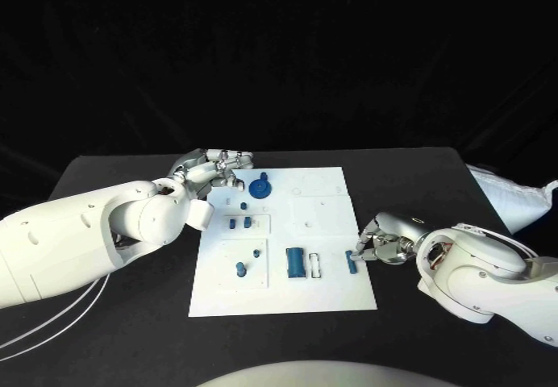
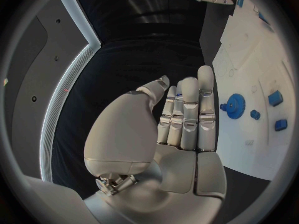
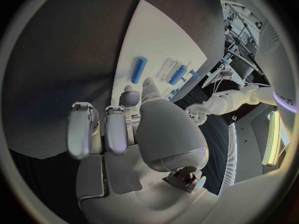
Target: Assemble the parts on the task board
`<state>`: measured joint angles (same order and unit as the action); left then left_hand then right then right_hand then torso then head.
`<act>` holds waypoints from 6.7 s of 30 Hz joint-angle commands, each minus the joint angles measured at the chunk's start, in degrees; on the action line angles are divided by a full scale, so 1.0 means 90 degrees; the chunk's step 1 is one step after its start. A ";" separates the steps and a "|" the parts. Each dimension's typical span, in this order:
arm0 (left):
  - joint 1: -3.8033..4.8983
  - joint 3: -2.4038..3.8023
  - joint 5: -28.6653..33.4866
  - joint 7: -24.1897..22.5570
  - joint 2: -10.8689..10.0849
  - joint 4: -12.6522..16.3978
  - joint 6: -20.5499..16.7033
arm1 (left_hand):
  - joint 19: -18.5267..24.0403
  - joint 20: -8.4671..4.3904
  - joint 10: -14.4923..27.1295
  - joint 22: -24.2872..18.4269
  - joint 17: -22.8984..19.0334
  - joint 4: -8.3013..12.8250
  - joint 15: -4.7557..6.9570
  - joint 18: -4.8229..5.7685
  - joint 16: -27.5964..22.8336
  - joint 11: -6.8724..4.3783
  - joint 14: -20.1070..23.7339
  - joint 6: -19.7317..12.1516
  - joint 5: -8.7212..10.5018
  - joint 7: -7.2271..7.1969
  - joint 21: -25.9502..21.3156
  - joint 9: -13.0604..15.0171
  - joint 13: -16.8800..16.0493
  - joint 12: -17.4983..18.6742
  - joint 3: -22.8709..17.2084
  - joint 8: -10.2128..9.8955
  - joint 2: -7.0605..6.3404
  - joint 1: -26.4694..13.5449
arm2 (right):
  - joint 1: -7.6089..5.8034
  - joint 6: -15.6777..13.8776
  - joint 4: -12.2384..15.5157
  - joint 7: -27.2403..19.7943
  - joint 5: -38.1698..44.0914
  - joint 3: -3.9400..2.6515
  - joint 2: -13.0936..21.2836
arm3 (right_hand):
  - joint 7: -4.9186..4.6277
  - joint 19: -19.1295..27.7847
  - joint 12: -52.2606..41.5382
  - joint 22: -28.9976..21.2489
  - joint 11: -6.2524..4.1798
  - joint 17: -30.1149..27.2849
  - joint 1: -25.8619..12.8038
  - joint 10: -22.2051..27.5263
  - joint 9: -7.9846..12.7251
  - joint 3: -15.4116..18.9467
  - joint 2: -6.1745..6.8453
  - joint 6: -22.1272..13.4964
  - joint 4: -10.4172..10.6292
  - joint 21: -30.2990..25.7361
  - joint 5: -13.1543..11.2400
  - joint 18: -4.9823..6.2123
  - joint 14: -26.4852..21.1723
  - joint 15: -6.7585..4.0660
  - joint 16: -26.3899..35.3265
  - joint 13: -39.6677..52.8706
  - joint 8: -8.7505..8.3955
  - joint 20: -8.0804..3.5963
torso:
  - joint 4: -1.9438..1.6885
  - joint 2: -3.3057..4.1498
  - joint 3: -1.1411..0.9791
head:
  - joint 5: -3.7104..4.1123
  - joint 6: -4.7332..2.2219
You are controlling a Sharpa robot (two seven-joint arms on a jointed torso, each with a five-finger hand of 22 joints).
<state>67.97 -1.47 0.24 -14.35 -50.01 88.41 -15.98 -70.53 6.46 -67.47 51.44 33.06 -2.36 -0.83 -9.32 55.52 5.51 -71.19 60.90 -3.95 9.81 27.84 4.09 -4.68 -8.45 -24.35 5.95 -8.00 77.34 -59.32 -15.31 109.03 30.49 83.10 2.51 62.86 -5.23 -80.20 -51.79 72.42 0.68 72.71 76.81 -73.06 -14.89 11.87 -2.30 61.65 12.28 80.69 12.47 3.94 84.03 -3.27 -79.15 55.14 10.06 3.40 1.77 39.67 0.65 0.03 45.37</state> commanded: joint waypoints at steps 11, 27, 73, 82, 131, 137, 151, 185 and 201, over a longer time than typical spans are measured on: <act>0.0003 0.0003 -0.0010 -0.0072 0.0012 0.0001 0.0042 | -0.0031 0.0002 0.0054 -0.0016 0.0008 0.0047 0.0008 -0.0125 -0.0028 0.0007 0.0042 -0.0056 0.0026 0.0007 -0.0044 -0.0002 -0.0009 -0.0035 0.0001 0.0040 0.0046 0.0066 | 0.0065 0.0430 -0.0054 0.0306 0.0604 0.0002 -0.0176 | 0.0025 -0.0008 0.0001 0.0030 -0.0020 0.0037 -0.0124 -0.0083 -0.0025 0.0093 0.0038 0.0132 0.0119 -0.0012 0.0114 -0.0004 0.0322 -0.0012 0.0012 0.0025 -0.0026 -0.0043 | 0.0009 0.0007 -0.0006 | -0.0017 0.0044; 0.0004 0.0004 -0.0010 -0.0104 -0.0009 -0.0001 -0.0017 | -0.0036 0.0001 0.0056 -0.0020 0.0025 0.0062 0.0010 -0.0126 -0.0014 0.0005 0.0036 -0.0056 0.0023 0.0005 -0.0048 -0.0001 -0.0010 -0.0042 -0.0009 0.0045 0.0060 0.0091 | 0.0174 0.1112 -0.0138 0.0317 0.1729 0.0003 -0.0406 | 0.0067 -0.0112 -0.0121 0.0216 -0.0066 0.0223 0.0294 -0.0173 -0.0081 0.0073 0.0123 0.0237 -0.0092 0.0089 0.0067 -0.0045 0.0360 -0.0050 -0.0105 0.0168 -0.0033 -0.0073 | -0.0002 0.0007 -0.0009 | -0.0007 0.0077; 0.0003 0.0004 0.0026 0.0008 0.0024 -0.0046 -0.0049 | -0.0055 0.0004 0.0074 -0.0038 0.0012 0.0060 0.0001 -0.0121 -0.0006 0.0019 0.0037 -0.0075 0.0037 0.0019 -0.0068 -0.0002 -0.0010 -0.0066 0.0047 0.0056 0.0039 0.0052 | 0.0293 -0.0336 0.0068 -0.0076 0.0835 -0.0010 -0.0642 | 0.0153 -0.0283 -0.0290 0.0518 -0.0152 0.0512 0.0268 -0.0557 -0.0068 -0.1618 0.0027 0.0495 0.0108 0.0252 0.0048 -0.0106 0.0406 -0.0123 -0.0267 0.0562 -0.0349 -0.0154 | -0.0007 0.0008 -0.0007 | -0.0024 0.0092; 0.0003 0.0004 0.0144 0.0053 0.0026 -0.0054 -0.0021 | -0.0056 0.0005 0.0076 -0.0041 0.0003 0.0055 -0.0001 -0.0120 -0.0009 0.0020 0.0040 -0.0078 0.0037 0.0020 -0.0071 -0.0002 -0.0010 -0.0068 0.0056 0.0057 0.0038 0.0042 | 0.0278 -0.0460 0.0116 -0.0097 0.0168 -0.0013 -0.0697 | 0.0154 -0.0303 -0.0329 0.0550 -0.0150 0.0490 0.0171 -0.0599 -0.0067 -0.1687 0.0088 0.0523 0.0172 0.0270 0.0073 -0.0113 0.0405 -0.0124 -0.0253 0.0623 -0.0375 -0.0155 | -0.0004 0.0004 -0.0004 | -0.0043 0.0124; 0.0003 0.0004 0.0090 0.0090 0.0043 -0.0126 0.0123 | -0.0059 0.0011 0.0097 -0.0057 -0.0025 0.0026 -0.0007 -0.0119 -0.0020 0.0025 0.0055 -0.0096 0.0034 0.0023 -0.0090 -0.0004 -0.0008 -0.0076 0.0103 0.0060 0.0042 -0.0006 | 0.0296 0.0282 -0.0102 0.0164 -0.0004 -0.0010 -0.1122 | 0.0177 -0.0288 -0.0190 0.0547 -0.0151 0.0481 -0.1870 -0.0726 -0.0207 -0.0613 0.0044 0.0755 0.0501 0.0249 0.0302 -0.0106 0.0401 -0.0122 -0.0235 0.0921 -0.0499 -0.0146 | 0.0008 0.0005 -0.0012 | -0.0079 0.0152; 0.0003 0.0004 0.0090 0.0090 0.0041 -0.0147 0.0125 | -0.0059 0.0011 0.0097 -0.0057 -0.0025 0.0026 -0.0007 -0.0119 -0.0020 0.0025 0.0055 -0.0096 0.0034 0.0023 -0.0090 -0.0004 -0.0008 -0.0076 0.0103 0.0060 0.0042 -0.0006 | 0.0297 0.0260 -0.0081 0.0184 0.0038 -0.0010 -0.1046 | 0.0174 -0.0284 -0.0163 0.0540 -0.0148 0.0472 -0.1887 -0.0718 -0.0212 -0.0572 -0.0009 0.0746 0.0492 0.0244 0.0315 -0.0104 0.0399 -0.0120 -0.0228 0.0917 -0.0507 -0.0145 | 0.0002 0.0001 -0.0012 | -0.0065 0.0135; 0.0002 0.0003 0.0090 0.0088 0.0064 -0.0176 0.0132 | -0.0059 0.0012 0.0099 -0.0058 -0.0026 0.0023 -0.0008 -0.0119 -0.0020 0.0025 0.0056 -0.0098 0.0033 0.0023 -0.0092 -0.0004 -0.0008 -0.0077 0.0106 0.0060 0.0045 -0.0009 | 0.0301 0.0379 -0.0254 0.0229 0.0066 -0.0010 -0.1136 | 0.0172 -0.0287 -0.0126 0.0552 -0.0154 0.0488 -0.0631 -0.0725 -0.0261 -0.0636 -0.0097 0.0727 -0.0019 0.0242 0.0042 -0.0106 0.0405 -0.0125 -0.0235 0.1001 -0.0544 -0.0149 | -0.0002 0.0006 -0.0009 | -0.0043 0.0100; -0.0046 0.0003 0.0483 -0.0129 0.0217 -0.0518 0.0012 | 0.0034 0.0040 0.0177 -0.0112 -0.0215 -0.0019 -0.0048 -0.0110 -0.0190 0.0054 0.0294 -0.0152 0.0032 0.0044 -0.0188 -0.0010 0.0001 -0.0077 0.0197 0.0055 0.0039 -0.0072 | -0.0338 -0.1493 -0.1215 -0.3668 -0.5148 -0.0034 -0.1014 | -0.0072 0.0582 0.2202 -0.0885 0.0029 -0.1153 0.0303 0.0293 -0.0146 -0.0551 -0.0234 0.0065 -0.0395 -0.0730 0.0227 0.0215 -0.0025 0.0017 0.1086 -0.0412 -0.0718 -0.0045 | -0.0005 -0.0214 0.0044 | 0.0015 -0.0215; -0.0265 0.0015 0.1111 -0.0871 0.0752 -0.1382 -0.0174 | 0.2194 0.0768 0.0796 -0.2083 -0.2349 0.0136 -0.0696 -0.0116 -0.4079 0.0363 0.1819 -0.0484 0.0021 0.0034 -0.2456 -0.0035 0.0125 0.0136 0.0758 0.0029 0.0321 0.0261 | -0.0691 -0.0314 -0.3748 -0.5781 -0.8305 -0.0121 -0.2267 | -0.0487 0.2990 0.5299 -0.5560 0.0728 -0.6058 0.1211 0.1209 0.0505 -0.1315 -0.0146 -0.0686 -0.0801 -0.5807 -0.0269 0.0708 -0.2407 0.0888 0.7396 -0.4270 -0.0726 0.0743 | 0.0102 -0.0556 0.0072 | 0.0033 -0.1067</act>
<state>65.68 -1.40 7.89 -18.55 -43.45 76.11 -16.69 -50.92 13.34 -60.30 33.06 12.18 -1.27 -6.86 -9.32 19.38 8.79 -54.74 56.34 -3.95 10.50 6.01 3.86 -3.62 -7.43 -17.68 6.18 -5.20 79.52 -65.56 -23.08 76.11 -15.51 14.52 1.46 42.78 -9.63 -53.27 -4.52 22.95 6.96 18.97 87.99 -62.08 -10.65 0.32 -4.37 55.72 5.07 29.22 10.20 9.78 62.55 4.46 -13.58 17.66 3.74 9.71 2.50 35.30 1.31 0.48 36.63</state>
